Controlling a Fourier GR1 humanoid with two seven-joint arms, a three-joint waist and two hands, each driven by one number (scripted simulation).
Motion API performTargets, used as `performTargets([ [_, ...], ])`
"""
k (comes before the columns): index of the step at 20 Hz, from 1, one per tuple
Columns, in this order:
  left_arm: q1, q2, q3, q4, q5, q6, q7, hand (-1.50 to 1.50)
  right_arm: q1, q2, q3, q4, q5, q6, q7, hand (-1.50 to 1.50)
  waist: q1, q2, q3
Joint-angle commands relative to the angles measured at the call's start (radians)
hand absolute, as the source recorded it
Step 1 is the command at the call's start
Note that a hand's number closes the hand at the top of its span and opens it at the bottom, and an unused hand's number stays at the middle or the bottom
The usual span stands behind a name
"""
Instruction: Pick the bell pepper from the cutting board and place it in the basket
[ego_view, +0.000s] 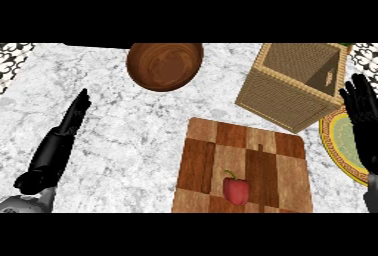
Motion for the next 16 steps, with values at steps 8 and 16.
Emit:
performTargets([
  [8,-0.068,-0.020,-0.012,0.023,0.072,-0.113,0.079,0.00,-0.049,0.044,0.480,-0.213,0.372,0.076,-0.117,1.50,-0.014,-0.023,0.042],
  [16,-0.075,-0.004,0.036,0.057,0.125,-0.161,0.103,0.00,0.046,0.321,0.762,-0.007,0.980,-0.375,0.108,-1.50,-0.049,-0.033,0.038],
])
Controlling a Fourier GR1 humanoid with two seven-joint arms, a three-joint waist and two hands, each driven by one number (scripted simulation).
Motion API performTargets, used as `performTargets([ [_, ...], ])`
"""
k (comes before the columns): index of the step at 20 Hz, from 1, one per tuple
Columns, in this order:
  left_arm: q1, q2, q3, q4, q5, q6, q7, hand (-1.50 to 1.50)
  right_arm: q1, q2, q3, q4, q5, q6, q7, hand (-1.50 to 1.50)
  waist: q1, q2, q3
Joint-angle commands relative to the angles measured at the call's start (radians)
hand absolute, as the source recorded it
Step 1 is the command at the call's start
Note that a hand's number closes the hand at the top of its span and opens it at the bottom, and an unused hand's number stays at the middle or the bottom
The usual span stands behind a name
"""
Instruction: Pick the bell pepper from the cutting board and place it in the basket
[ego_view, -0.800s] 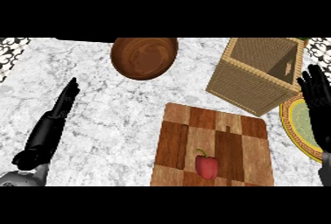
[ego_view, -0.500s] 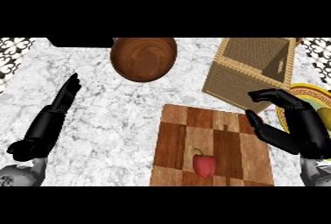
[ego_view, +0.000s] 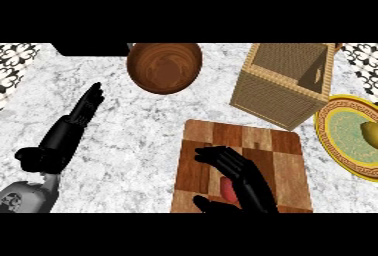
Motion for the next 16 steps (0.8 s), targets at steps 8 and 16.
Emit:
performTargets([
  [8,0.011,0.018,0.032,0.012,0.014,-0.008,0.029,0.00,-0.041,0.046,0.010,-0.067,0.750,0.008,0.549,-1.50,-0.062,-0.026,-0.008],
  [16,-0.014,0.017,0.041,0.001,0.020,-0.011,0.048,0.00,0.003,0.063,0.141,-0.241,0.808,0.633,0.877,-1.50,-0.049,-0.015,-0.007],
])
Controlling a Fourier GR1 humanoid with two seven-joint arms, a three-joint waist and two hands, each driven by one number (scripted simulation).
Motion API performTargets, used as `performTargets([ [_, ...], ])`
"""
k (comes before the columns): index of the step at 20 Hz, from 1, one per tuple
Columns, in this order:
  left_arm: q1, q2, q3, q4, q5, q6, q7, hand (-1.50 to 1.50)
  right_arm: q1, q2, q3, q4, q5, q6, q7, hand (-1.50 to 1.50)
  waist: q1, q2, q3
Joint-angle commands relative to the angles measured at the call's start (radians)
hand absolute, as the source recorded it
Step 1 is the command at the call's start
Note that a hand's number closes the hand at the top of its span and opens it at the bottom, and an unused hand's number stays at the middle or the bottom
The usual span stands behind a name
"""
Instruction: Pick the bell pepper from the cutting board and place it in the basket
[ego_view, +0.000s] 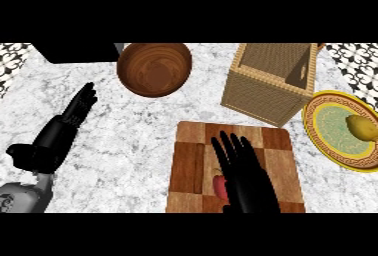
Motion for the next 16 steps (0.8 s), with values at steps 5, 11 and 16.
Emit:
performTargets([
  [5,-0.041,-0.004,0.012,0.012,0.000,-0.013,0.012,0.00,0.038,0.168,0.176,-0.299,0.027,0.595,0.379,-1.50,0.018,0.013,0.006],
  [11,-0.017,-0.060,-0.037,-0.005,-0.050,0.010,0.006,0.00,0.046,0.212,0.181,-0.476,0.023,0.798,0.486,-1.50,0.038,0.018,0.009],
  [16,-0.042,-0.039,0.004,0.018,-0.026,-0.043,0.009,0.00,0.057,0.212,0.146,-0.548,0.034,0.863,0.455,-1.50,0.042,0.020,0.010],
])
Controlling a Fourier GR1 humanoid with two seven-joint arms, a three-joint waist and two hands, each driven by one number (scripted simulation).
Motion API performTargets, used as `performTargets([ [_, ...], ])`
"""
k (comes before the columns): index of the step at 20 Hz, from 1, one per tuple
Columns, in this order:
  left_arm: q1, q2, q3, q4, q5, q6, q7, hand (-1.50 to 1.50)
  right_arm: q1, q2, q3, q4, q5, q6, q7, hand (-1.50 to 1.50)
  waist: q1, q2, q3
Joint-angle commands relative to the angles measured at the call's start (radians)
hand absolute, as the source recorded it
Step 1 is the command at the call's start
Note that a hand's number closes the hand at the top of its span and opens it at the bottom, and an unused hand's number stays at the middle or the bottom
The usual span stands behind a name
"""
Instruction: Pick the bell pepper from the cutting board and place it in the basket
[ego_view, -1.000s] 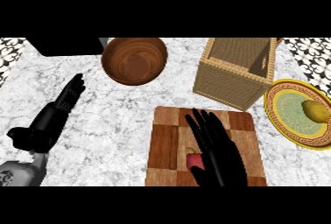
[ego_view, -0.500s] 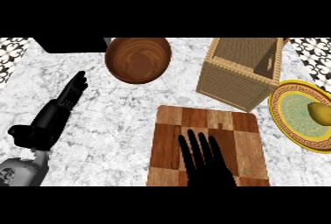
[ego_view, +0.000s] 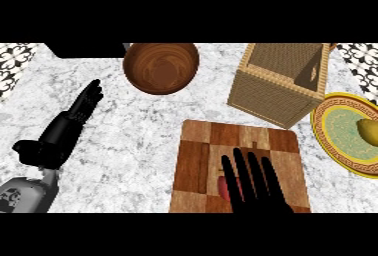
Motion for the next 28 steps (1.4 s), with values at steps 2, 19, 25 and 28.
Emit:
performTargets([
  [2,0.002,0.000,0.017,0.001,-0.010,-0.020,0.001,0.00,0.072,0.086,0.081,-0.170,-0.040,0.114,0.150,-1.50,0.009,0.002,0.002],
  [19,0.059,-0.059,0.105,-0.073,-0.061,-0.116,0.039,0.00,0.126,-0.025,-0.135,0.148,-0.006,-0.367,-0.187,-1.50,0.018,0.005,0.003],
  [25,0.036,-0.116,0.102,-0.069,-0.125,-0.105,0.058,0.00,0.254,-0.062,-0.018,0.209,0.064,-0.558,-0.220,-1.50,0.014,0.004,0.003],
  [28,-0.060,-0.166,0.119,0.069,-0.158,-0.101,0.032,0.00,0.186,-0.046,-0.063,0.149,0.009,-0.419,-0.232,-1.50,0.011,0.006,0.002],
])
